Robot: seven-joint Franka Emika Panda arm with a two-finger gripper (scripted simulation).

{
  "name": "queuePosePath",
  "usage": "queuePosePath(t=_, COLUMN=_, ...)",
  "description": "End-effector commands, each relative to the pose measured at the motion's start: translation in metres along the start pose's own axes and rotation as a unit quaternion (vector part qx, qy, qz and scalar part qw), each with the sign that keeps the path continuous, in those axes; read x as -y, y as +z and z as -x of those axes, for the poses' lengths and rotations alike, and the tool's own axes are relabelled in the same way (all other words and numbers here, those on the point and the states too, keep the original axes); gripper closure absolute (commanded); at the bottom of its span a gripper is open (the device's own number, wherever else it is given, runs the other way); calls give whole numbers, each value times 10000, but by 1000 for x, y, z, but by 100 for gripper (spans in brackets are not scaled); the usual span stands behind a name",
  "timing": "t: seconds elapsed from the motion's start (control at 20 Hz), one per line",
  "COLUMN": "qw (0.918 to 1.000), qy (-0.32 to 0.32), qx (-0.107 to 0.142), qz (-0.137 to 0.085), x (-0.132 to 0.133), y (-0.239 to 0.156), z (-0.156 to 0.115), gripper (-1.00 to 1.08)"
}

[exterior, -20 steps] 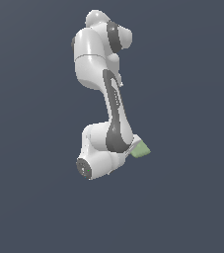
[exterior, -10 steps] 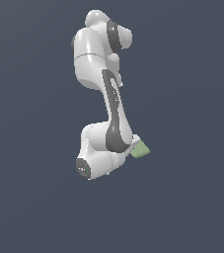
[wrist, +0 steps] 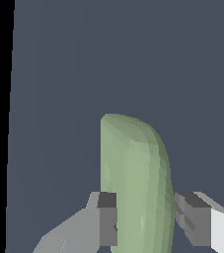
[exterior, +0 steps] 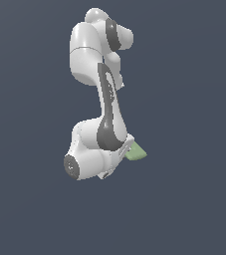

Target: Pick up the object and move it to a goal position.

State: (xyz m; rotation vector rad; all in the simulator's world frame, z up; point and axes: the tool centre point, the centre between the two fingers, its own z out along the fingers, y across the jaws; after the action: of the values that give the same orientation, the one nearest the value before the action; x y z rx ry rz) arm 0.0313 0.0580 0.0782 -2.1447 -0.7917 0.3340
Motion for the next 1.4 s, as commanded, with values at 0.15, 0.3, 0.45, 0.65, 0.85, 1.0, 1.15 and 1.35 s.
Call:
queuePosePath(t=0.15, qw=9975, qy=-582, qx=-174, qz=373, x=-5, y=-44, z=4, gripper=108)
queuePosePath(t=0.3, qw=9930, qy=-965, qx=-287, qz=614, x=-7, y=-72, z=7, gripper=108)
queuePosePath(t=0.45, qw=9864, qy=-1344, qx=-399, qz=854, x=-8, y=-101, z=11, gripper=108)
queuePosePath(t=0.65, qw=9745, qy=-1838, qx=-547, qz=1166, x=-7, y=-138, z=17, gripper=108)
queuePosePath(t=0.85, qw=9591, qy=-2319, qx=-691, qz=1469, x=-4, y=-174, z=24, gripper=108)
queuePosePath(t=1.0, qw=9454, qy=-2671, qx=-798, qz=1690, x=-2, y=-201, z=30, gripper=108)
queuePosePath(t=1.15, qw=9299, qy=-3014, qx=-903, qz=1905, x=2, y=-227, z=37, gripper=108)
queuePosePath(t=1.35, qw=9066, qy=-3458, qx=-1040, qz=2183, x=8, y=-261, z=48, gripper=108)
